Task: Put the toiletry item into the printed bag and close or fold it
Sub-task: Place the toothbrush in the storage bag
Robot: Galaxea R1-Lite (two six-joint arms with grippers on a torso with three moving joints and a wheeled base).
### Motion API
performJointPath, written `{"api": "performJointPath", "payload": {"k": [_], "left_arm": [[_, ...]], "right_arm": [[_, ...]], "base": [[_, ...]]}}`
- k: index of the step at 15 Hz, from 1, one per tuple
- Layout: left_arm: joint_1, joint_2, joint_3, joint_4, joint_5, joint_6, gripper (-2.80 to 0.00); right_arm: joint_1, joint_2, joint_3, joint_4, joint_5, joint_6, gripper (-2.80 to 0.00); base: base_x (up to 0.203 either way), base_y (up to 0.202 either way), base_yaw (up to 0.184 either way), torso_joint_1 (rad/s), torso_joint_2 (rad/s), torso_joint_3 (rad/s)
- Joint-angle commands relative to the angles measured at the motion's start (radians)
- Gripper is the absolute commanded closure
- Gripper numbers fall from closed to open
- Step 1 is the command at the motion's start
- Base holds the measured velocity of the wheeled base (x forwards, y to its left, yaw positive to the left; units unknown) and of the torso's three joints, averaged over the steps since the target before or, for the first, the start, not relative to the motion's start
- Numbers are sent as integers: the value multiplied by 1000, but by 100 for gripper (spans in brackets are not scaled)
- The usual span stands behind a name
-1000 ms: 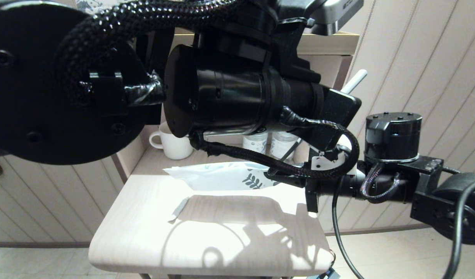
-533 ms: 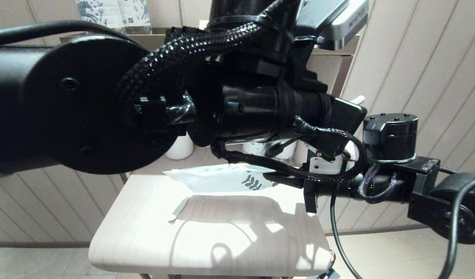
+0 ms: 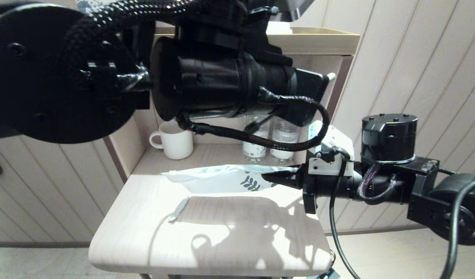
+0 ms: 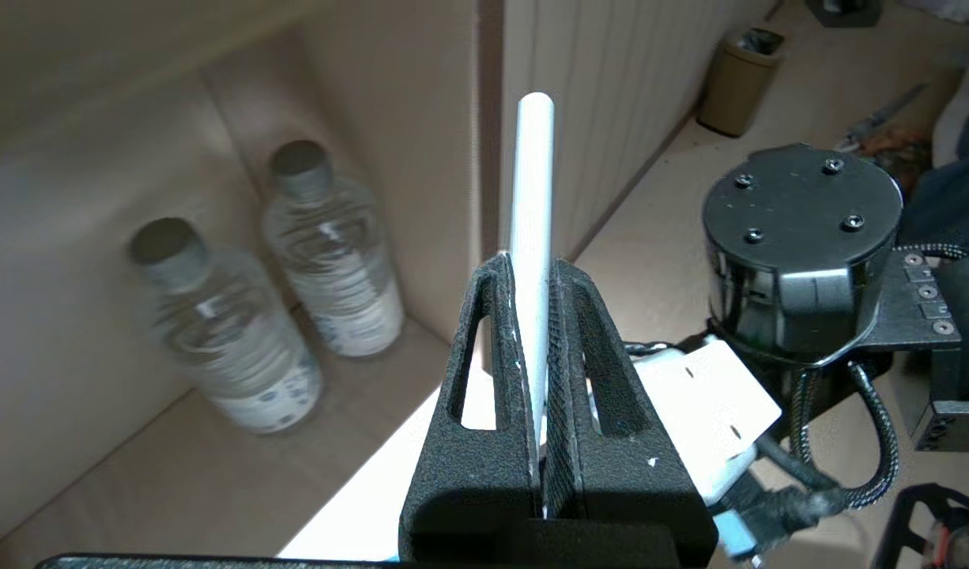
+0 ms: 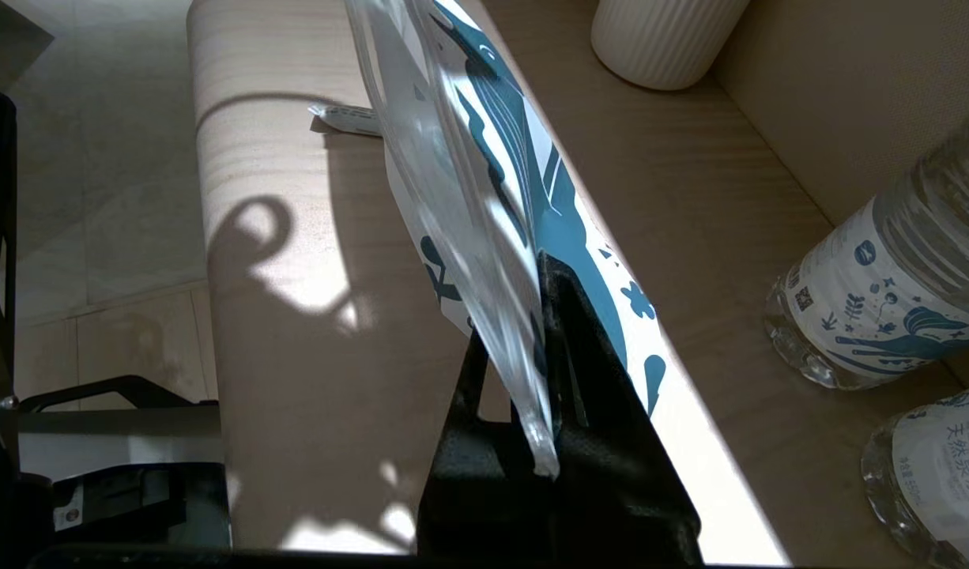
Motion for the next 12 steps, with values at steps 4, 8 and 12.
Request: {"api": "performJointPath", "payload": {"k": [4, 8, 12], "left_arm": [[86, -97, 74, 79, -7, 31, 0], [165, -113, 82, 193, 6, 189, 0], [170, -131, 86, 310, 7, 298, 0]], "right_arm": [[-10, 0, -3, -3, 5, -1, 0], [7, 11, 1, -27, -172, -33, 0], [28, 57, 23, -162, -228, -56, 0]], "base": [[0, 0, 0, 0, 0, 0], [0, 0, 0, 0, 0, 0], [0, 0, 0, 0, 0, 0]]}}
